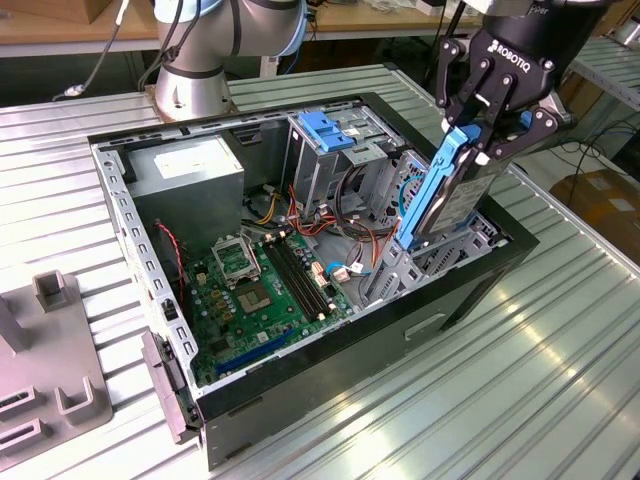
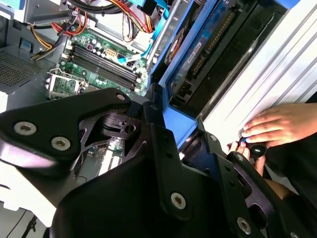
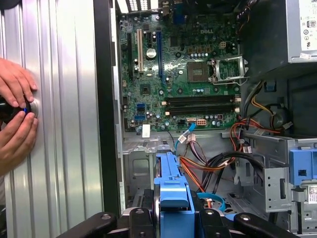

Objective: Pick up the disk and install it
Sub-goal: 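Insert the disk into the insertion slot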

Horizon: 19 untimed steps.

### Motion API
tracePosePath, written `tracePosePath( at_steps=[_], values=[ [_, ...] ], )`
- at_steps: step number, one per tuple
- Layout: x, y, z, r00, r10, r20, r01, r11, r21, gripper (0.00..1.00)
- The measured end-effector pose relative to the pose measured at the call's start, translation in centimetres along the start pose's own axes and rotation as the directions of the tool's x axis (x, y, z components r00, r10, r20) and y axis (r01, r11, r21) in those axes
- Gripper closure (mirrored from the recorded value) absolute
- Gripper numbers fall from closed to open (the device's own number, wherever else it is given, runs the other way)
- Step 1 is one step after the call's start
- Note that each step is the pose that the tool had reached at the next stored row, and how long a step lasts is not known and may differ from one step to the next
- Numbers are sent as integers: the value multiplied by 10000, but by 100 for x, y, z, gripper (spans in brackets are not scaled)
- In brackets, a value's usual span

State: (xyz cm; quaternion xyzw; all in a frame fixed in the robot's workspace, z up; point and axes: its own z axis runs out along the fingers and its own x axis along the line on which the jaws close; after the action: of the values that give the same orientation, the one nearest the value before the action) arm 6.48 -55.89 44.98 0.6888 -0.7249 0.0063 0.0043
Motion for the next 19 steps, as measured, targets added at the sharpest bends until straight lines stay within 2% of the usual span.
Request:
tracePosePath(
  at_steps=[9, 14, 19],
  values=[
    [2, 1, 69, 10000, 0, 0, 0, 10000, 0, 63],
    [2, 1, 148, 10000, 0, 0, 0, 10000, 0, 63],
    [2, 2, 252, 10000, 0, 0, 0, 10000, 0, 63]
  ],
)
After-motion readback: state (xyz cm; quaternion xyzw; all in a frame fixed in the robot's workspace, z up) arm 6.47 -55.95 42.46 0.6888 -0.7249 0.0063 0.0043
